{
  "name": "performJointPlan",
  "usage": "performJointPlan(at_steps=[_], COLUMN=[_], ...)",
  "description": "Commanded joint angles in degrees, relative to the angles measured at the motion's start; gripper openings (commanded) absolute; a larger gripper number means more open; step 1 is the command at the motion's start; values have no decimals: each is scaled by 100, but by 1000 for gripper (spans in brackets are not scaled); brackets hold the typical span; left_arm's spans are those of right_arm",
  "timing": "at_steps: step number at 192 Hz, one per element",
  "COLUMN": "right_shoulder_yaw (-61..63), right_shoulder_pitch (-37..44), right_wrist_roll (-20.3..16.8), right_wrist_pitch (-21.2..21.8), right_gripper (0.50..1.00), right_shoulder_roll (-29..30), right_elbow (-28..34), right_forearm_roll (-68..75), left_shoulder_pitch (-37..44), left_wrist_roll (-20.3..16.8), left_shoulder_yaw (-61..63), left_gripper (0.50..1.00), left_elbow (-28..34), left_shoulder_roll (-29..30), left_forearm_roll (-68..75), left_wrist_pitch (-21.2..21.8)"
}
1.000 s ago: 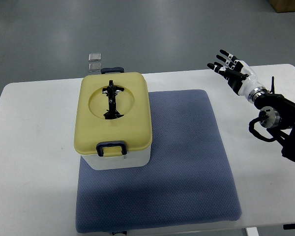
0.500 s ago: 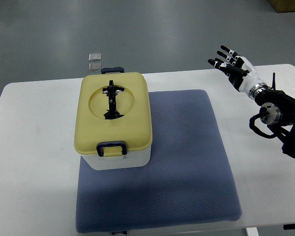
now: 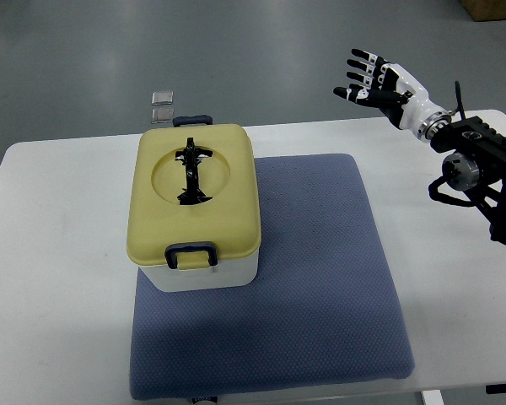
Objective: Open white storage box with right hand
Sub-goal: 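Move the right hand over the yellow lid's black center handle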
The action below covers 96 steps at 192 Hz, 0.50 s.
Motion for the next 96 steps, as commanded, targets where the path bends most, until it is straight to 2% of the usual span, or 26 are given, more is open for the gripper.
performJointPlan(at_steps=[1, 48, 96], right_shoulder_yaw=[-12, -399, -1734], right_shoulder_pitch=[290, 1248, 2189], right_wrist_roll=[153, 232, 996], right_wrist_pitch=[141, 589, 677], right_gripper=[921, 921, 921], right_shoulder_roll=[-64, -64, 15], right_elbow=[198, 391, 391], right_forearm_roll=[-465, -1344, -2284], left_shoulder_pitch=[0, 9, 0], left_wrist_roll=[1, 1, 1], left_shoulder_yaw=[1, 10, 10], left_gripper=[1000, 1000, 1000], left_elbow=[16, 24, 16], left_shoulder_roll=[0, 0, 0], left_forearm_roll=[-1, -1, -1], left_wrist_pitch=[0, 0, 0])
